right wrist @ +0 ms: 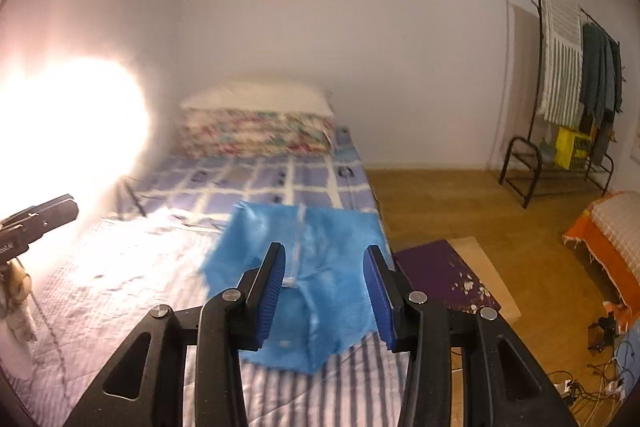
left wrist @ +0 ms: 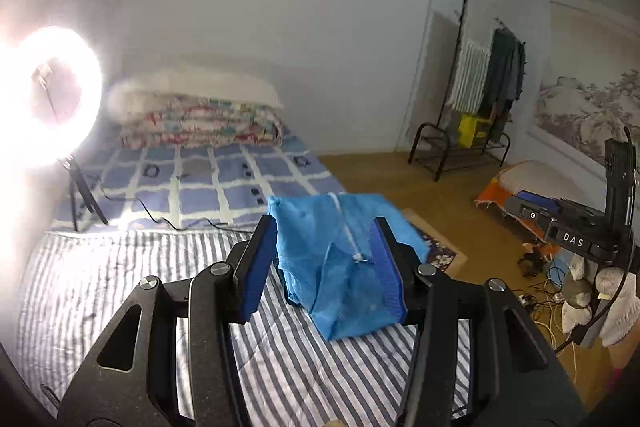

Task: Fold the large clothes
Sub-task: 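Open both tools and pull them back from the folded jacket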

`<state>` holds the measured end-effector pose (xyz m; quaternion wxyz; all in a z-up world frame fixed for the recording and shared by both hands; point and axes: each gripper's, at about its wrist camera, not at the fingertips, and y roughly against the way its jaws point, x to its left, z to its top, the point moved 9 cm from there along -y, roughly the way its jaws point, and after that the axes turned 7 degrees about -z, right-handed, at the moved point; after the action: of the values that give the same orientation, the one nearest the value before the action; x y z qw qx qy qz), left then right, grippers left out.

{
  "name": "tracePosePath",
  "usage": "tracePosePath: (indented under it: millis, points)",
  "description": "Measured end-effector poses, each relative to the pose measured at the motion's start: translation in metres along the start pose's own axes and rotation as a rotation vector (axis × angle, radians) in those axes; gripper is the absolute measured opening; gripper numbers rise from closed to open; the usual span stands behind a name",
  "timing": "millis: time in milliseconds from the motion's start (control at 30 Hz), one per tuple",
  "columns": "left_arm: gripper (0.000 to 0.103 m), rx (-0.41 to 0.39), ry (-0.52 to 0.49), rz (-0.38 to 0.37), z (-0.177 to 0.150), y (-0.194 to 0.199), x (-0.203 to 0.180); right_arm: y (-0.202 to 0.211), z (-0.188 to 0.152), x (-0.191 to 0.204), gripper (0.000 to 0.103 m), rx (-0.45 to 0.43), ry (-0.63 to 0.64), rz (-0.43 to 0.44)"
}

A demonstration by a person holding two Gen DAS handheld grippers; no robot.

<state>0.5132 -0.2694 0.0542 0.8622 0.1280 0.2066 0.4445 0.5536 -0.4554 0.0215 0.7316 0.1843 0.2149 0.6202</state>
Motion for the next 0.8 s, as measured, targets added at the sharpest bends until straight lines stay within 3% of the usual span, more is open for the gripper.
tracePosePath:
  millis: [267,467,633,800]
  points:
    - [0.05,-0.101,-0.07,0.015,0.017,0.14,-0.047,0.143,0.02,0.025,0.041,-0.109,0.01,0.049]
    - [0.05,-0.164,-0.098,0.0,0.016,0.231,-0.082,0.235,0.016,0.038,0.042,-0.171,0.024,0.069]
    - [0.054,-0.197,-0.127,-0.017,0.011,0.286,-0.106,0.303,0.01,0.05,0.042,-0.217,0.052,0.081]
    - [0.055,-0.194,-0.129,-0.025,0.0,0.32,-0.116,0.343,0.003,0.057,0.043,-0.234,0.042,0.111]
